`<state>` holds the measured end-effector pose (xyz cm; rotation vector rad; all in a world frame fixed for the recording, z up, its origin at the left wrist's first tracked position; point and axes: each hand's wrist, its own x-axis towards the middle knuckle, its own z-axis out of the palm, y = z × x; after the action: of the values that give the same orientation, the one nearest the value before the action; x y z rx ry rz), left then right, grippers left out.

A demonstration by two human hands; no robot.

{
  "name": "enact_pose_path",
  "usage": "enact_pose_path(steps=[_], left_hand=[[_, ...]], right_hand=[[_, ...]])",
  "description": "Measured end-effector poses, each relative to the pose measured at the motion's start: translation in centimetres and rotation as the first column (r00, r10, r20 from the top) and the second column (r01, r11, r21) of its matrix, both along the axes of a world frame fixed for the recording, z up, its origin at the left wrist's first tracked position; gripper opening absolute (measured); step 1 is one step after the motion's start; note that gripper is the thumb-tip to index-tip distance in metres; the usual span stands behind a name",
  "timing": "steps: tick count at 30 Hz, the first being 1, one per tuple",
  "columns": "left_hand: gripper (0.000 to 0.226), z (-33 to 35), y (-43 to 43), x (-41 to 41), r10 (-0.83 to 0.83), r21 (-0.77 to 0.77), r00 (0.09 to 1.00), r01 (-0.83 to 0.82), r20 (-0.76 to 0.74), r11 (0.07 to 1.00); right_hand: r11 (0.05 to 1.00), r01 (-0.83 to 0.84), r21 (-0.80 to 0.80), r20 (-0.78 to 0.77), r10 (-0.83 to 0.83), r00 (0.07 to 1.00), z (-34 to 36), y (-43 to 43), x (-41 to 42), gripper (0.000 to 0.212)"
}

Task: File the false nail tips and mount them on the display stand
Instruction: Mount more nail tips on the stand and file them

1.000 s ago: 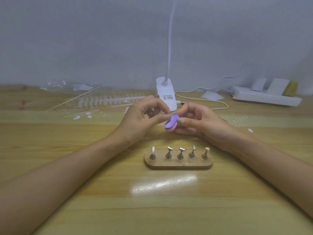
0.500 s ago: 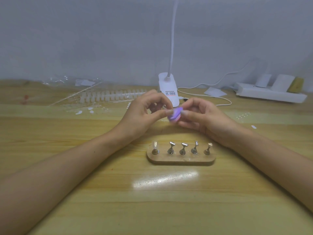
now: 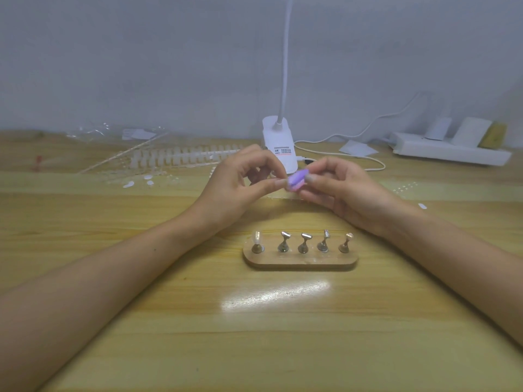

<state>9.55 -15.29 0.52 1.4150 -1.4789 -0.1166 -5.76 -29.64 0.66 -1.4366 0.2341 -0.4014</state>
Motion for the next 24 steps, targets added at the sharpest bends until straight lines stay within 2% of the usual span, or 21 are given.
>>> enact_pose_path(steps=[3,6,8,14,18,22,24], left_hand=[[0.009,0.03,0.03,0.02,0.002,-0.005,1.0,-0.002,-0.001,1.0],[0.006,0.01,0.09,0.01,0.001,0.002,1.0,-0.001,0.005,1.0],[0.004,-0.01,0.17,-0.02,-0.005,0.003,1.0,0.005,0.012,1.0],[0.004,0.04,0.06,-0.01,0.005,-0.003,1.0,-0.005,-0.009,1.0],[0.004,-0.01,0.03,-0.03,-0.002,0.012,0.999,0.001,0.034,1.0],[0.005,-0.03,0.12,-0.08,0.006,0.008,0.999,-0.006,0.032,1.0],[0.005,-0.03,0.17,-0.13,-0.013,0.021,0.999,0.012,0.047,1.0]], right_hand=[[0.989,-0.131,-0.072,-0.062,0.126,0.99,-0.02,0.08,0.05,0.013],[0.999,-0.004,0.033,-0.005,0.004,1.0,-0.02,-0.19,0.12,0.016],[0.998,-0.021,0.058,-0.029,0.023,0.999,0.15,-0.33,0.15,0.019],[0.988,-0.152,-0.041,-0.099,0.148,0.984,0.38,-0.05,-0.03,0.017],[1.0,-0.014,0.009,-0.03,0.015,0.999,0.17,-0.18,-0.04,0.016],[0.99,-0.132,-0.05,-0.096,0.126,0.987,0.25,-0.16,-0.07,0.013],[0.999,-0.054,-0.003,-0.07,0.053,0.996,0.19,-0.27,-0.02,0.015]])
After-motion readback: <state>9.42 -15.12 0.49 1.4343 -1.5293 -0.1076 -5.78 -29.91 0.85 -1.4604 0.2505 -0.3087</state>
